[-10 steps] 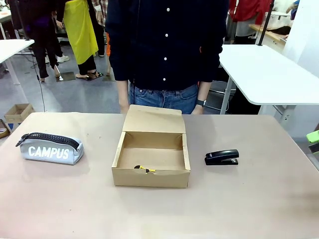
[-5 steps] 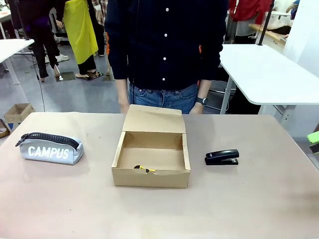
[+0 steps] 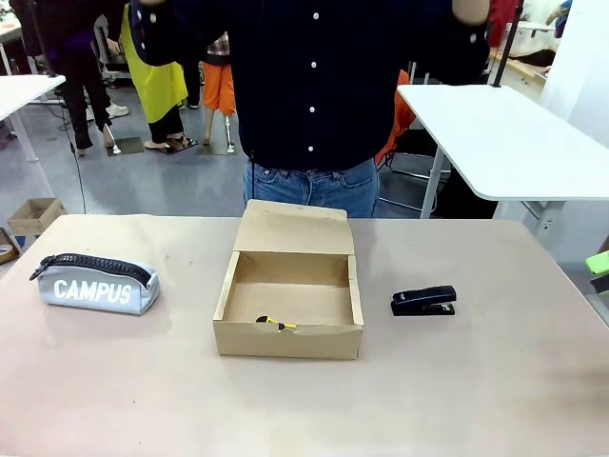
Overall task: Pack the item into the box.
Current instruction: Close the Mailer Box.
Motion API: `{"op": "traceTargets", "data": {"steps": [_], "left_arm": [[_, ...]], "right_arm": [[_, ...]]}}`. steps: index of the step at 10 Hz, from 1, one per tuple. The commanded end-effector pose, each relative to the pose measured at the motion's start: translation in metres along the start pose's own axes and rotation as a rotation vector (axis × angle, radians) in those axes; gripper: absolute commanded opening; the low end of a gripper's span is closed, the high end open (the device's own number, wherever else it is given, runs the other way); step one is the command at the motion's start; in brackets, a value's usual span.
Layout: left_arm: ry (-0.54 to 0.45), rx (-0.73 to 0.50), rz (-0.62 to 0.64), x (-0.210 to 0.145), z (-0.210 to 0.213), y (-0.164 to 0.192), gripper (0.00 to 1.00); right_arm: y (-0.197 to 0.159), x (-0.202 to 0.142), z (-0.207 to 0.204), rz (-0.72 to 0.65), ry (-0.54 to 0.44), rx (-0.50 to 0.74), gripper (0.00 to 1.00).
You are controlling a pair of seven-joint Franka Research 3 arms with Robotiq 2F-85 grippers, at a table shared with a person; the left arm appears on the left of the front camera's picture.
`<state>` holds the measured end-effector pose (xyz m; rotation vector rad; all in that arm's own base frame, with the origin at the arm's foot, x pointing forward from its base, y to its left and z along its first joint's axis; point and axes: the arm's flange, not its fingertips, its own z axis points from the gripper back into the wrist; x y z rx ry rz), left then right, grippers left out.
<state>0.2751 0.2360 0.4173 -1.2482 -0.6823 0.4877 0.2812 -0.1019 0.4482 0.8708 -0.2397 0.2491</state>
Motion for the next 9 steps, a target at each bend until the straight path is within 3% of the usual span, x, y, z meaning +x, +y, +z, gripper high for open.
{"op": "traceTargets", "data": {"steps": [1,9], "left_arm": [[-0.010,-0.022,-0.018,0.0008,-0.0004,0.0001,1.00],[-0.010,-0.022,-0.018,0.0008,-0.0004,0.0001,1.00]], "right_arm": [[-0.0036,-0.0032,0.0021,0.019,0.009,0.003,1.00],[-0.0036,-0.0032,0.0021,0.019,0.009,0.003,1.00]]}}
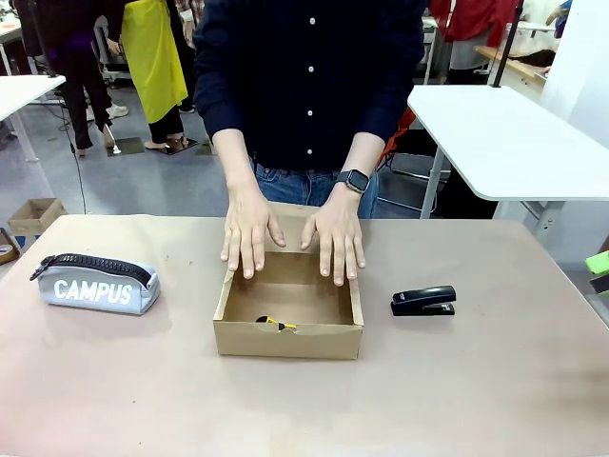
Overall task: Pack the item into the box.
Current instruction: Close the Mailer Box.
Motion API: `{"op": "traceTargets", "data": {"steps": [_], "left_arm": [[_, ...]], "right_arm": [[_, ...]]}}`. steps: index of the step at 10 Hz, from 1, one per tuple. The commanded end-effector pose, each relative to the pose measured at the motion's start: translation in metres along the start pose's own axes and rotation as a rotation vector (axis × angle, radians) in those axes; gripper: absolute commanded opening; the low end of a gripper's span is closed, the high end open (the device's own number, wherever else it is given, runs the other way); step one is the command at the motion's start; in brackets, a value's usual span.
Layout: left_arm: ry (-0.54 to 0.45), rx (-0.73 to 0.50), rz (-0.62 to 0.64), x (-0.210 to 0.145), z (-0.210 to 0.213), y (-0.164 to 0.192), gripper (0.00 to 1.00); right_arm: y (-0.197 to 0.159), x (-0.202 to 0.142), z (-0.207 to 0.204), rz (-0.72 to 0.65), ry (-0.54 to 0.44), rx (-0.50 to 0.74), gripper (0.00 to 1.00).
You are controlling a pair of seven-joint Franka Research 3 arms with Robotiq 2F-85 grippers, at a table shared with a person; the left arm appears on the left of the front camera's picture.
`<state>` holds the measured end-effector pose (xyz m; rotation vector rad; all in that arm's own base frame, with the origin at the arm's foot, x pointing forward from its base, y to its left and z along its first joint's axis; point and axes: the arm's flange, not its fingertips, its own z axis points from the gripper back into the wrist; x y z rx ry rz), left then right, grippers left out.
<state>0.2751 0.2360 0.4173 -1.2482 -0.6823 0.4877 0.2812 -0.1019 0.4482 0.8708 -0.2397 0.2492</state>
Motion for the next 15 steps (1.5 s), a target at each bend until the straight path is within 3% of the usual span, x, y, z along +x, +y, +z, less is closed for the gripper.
{"op": "traceTargets", "data": {"steps": [1,3,4,7,9,10,11,12,15], "left_arm": [[-0.010,-0.022,-0.018,0.001,0.000,0.000,1.00],[0.000,0.000,0.000,0.000,0.000,0.000,1.00],[0.158,0.000,-0.017,-0.003,-0.031,-0.019,1.00],[0.431,0.080,0.008,-0.029,-0.144,-0.041,1.00],[0.473,0.088,0.090,-0.037,-0.205,-0.027,1.00],[0.510,0.042,0.162,-0.041,-0.227,-0.018,1.00],[0.484,0.037,0.208,-0.047,-0.242,-0.008,1.00],[0.521,0.073,0.089,-0.059,-0.219,-0.026,1.00],[0.521,0.073,0.089,-0.059,-0.219,-0.026,1.00]], "right_arm": [[-0.004,-0.003,0.002,0.019,0.009,0.003,1.00],[0.000,0.000,0.000,0.000,0.000,0.000,1.00],[0.016,0.029,-0.018,0.012,0.029,0.013,1.00],[0.056,0.109,-0.083,-0.055,-0.095,0.174,1.00],[0.058,0.126,-0.127,-0.106,-0.057,0.298,1.00],[0.053,0.129,-0.139,-0.122,-0.025,0.304,1.00],[0.050,0.129,-0.141,-0.116,0.027,0.288,1.00],[0.065,0.122,-0.137,-0.114,-0.038,0.283,1.00],[0.065,0.122,-0.137,-0.114,-0.038,0.283,1.00]]}}
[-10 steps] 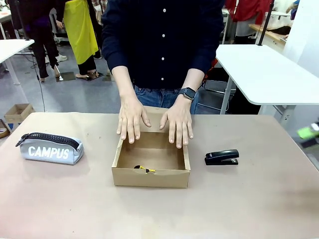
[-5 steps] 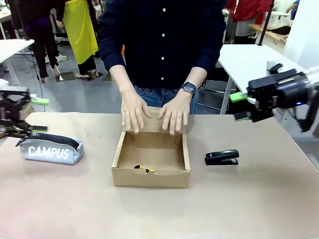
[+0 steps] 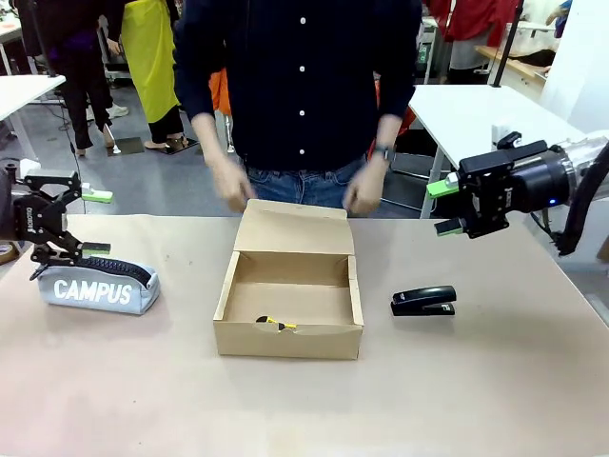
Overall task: Pack the item into the box.
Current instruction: Close the Mailer Box.
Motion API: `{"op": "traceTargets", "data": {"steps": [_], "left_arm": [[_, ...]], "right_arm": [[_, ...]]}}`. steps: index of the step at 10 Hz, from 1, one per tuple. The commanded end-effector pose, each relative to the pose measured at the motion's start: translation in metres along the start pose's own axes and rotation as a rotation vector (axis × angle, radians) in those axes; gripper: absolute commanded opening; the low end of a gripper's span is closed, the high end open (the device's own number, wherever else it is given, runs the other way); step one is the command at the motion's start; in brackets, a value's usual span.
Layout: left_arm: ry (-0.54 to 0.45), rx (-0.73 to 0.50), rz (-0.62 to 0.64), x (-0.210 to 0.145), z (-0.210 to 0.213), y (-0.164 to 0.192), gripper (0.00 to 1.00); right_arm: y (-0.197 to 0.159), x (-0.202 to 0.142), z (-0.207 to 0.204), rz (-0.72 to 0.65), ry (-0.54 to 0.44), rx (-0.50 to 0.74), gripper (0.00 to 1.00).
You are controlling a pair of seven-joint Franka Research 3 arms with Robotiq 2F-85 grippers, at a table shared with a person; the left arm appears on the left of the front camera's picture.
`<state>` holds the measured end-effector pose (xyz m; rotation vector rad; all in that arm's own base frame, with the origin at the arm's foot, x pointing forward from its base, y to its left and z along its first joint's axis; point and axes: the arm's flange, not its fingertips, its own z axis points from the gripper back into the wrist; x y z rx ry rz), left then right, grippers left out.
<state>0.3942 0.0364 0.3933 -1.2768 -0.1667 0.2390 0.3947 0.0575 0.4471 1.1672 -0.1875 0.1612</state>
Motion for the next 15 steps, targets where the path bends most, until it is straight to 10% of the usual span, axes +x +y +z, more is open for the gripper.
{"op": "traceTargets", "data": {"steps": [1,8,15], "left_arm": [[0.004,-0.006,0.017,0.002,-0.004,0.006,1.00],[0.293,0.186,0.061,0.105,-0.198,0.008,1.00],[0.371,-0.061,0.033,0.133,-0.257,0.053,1.00]], "right_arm": [[-0.004,0.000,-0.003,-0.009,0.008,0.002,1.00],[-0.082,0.072,-0.094,0.018,0.098,-0.050,1.00],[-0.145,0.126,-0.177,0.051,0.105,0.060,1.00]]}}
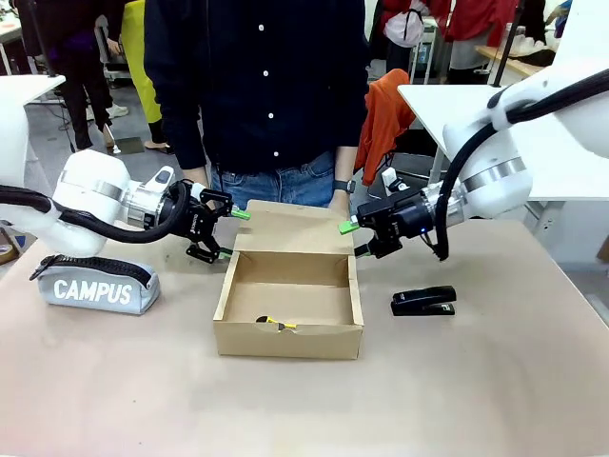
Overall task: Pack the item into the box.
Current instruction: Close the Mailer Box.
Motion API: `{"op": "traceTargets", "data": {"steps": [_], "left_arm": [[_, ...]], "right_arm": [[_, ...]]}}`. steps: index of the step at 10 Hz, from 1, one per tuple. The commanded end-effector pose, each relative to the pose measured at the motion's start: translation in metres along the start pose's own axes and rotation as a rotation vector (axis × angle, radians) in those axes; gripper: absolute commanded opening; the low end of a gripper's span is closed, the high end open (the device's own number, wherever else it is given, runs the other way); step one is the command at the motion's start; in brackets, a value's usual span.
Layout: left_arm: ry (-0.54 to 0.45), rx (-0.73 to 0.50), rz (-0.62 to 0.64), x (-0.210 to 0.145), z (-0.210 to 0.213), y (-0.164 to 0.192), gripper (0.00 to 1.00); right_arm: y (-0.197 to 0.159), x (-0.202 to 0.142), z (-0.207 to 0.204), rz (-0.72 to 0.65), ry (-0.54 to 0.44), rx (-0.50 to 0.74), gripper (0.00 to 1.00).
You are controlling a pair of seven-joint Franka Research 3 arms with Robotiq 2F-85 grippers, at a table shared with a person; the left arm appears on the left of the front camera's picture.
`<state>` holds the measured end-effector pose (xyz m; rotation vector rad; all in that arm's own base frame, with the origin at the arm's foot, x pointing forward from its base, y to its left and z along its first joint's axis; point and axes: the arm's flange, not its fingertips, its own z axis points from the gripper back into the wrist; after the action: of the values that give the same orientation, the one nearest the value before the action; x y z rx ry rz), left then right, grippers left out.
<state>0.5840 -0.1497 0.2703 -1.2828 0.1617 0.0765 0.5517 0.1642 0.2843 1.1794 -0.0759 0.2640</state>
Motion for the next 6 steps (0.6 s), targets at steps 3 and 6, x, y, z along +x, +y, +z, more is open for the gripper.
{"op": "traceTargets", "data": {"steps": [3,6], "left_arm": [[0.064,-0.161,-0.110,-0.009,-0.010,0.004,1.00],[0.086,-0.179,-0.151,-0.020,-0.012,-0.002,1.00]], "right_arm": [[-0.003,0.015,-0.020,0.043,-0.096,0.104,1.00],[-0.002,0.014,-0.019,0.018,-0.171,0.143,1.00]]}}
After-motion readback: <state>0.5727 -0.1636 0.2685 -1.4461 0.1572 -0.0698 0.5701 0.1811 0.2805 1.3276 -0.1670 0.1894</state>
